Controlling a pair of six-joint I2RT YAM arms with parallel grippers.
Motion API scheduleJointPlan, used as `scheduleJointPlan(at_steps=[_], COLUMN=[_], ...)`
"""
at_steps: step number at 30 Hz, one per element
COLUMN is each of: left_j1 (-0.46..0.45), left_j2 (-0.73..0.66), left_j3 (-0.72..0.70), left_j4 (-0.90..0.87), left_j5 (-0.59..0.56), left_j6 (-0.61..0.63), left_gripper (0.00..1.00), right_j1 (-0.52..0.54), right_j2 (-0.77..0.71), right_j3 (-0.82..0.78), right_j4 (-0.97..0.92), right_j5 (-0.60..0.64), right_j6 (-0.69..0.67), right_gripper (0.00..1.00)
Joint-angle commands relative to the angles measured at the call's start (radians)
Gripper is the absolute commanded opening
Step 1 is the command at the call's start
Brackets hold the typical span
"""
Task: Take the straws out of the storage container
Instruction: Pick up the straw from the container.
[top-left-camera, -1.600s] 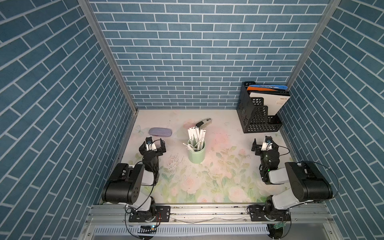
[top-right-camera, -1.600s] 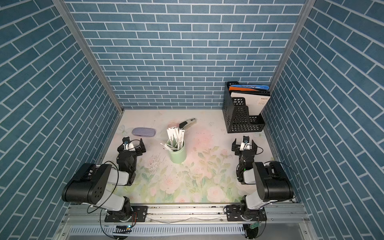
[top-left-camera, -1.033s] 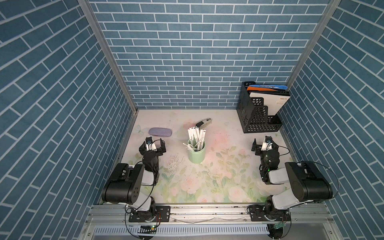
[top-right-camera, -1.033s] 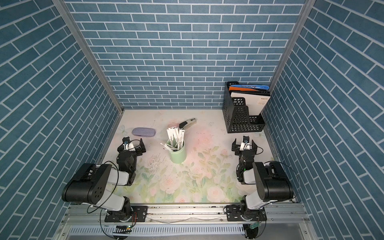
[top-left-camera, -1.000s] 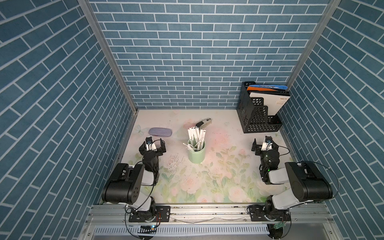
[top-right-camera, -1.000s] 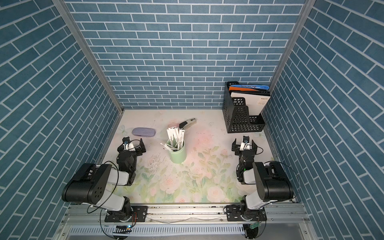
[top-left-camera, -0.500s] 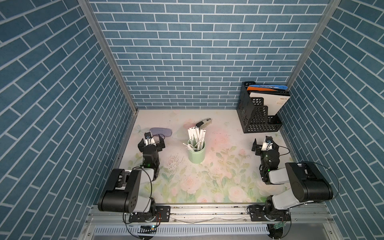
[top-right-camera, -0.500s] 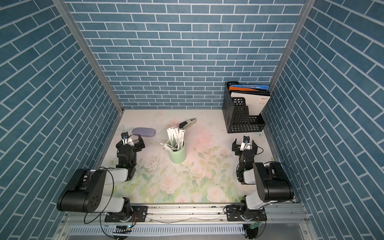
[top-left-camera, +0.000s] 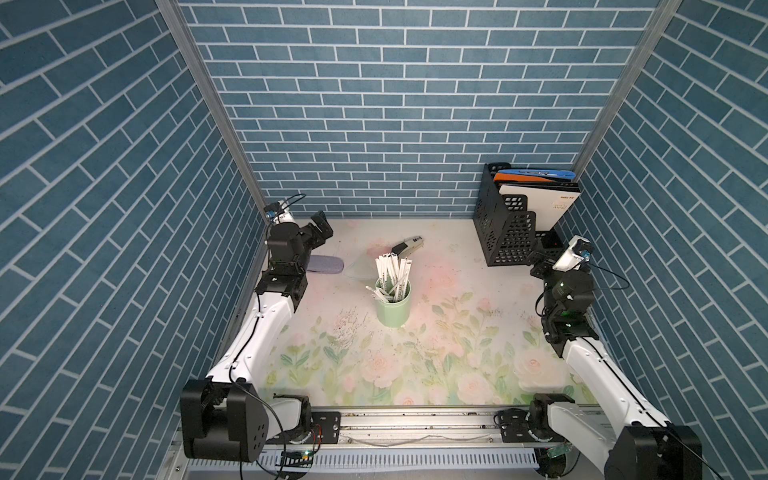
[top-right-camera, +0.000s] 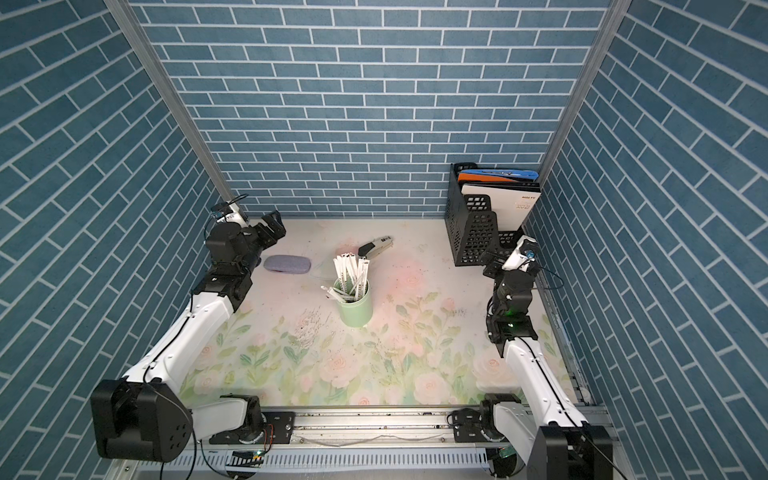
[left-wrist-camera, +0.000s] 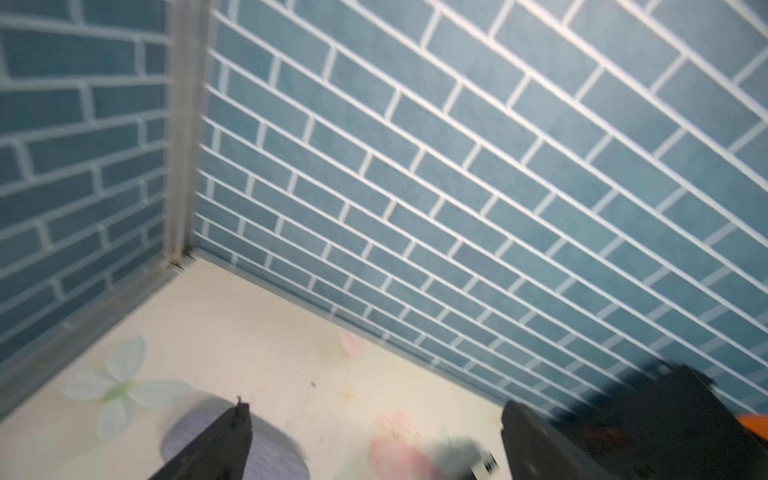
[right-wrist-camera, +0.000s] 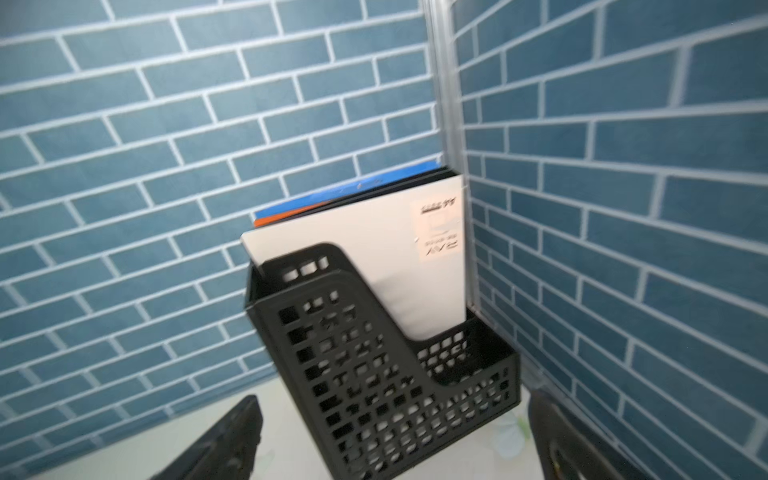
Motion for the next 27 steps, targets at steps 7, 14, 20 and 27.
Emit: scheduleJointPlan(at_steps=[7,14,20,27], left_j1=[-0.053,-0.058,-0.058,-0.058], left_j2=[-0.209,-0.255,-0.282,-0.268], left_j3=[-0.125,-0.122,-0.175,-0.174], left_j4=[-0.017,-0.119,-0.094,-0.106], left_j5=[0.138,0.117,0.114,0.118], left_j6=[0.094,0.191,0.142,0.132], left_gripper=[1.0,1.0,1.0,1.0], right_j1=[0.443,0.702,0.843,0.916], right_j2=[0.039,0.149,0.349,0.476], right_j3=[0.166,0.212,0.312,0.369], right_j4=[-0.384,-0.311,-0.285,-0.243], right_j5=[-0.095,-0.099,-0.087,-0.069], right_j6=[-0.004,0.041,0.043,0.057], right_gripper=[0.98,0.58,0.38,0.37])
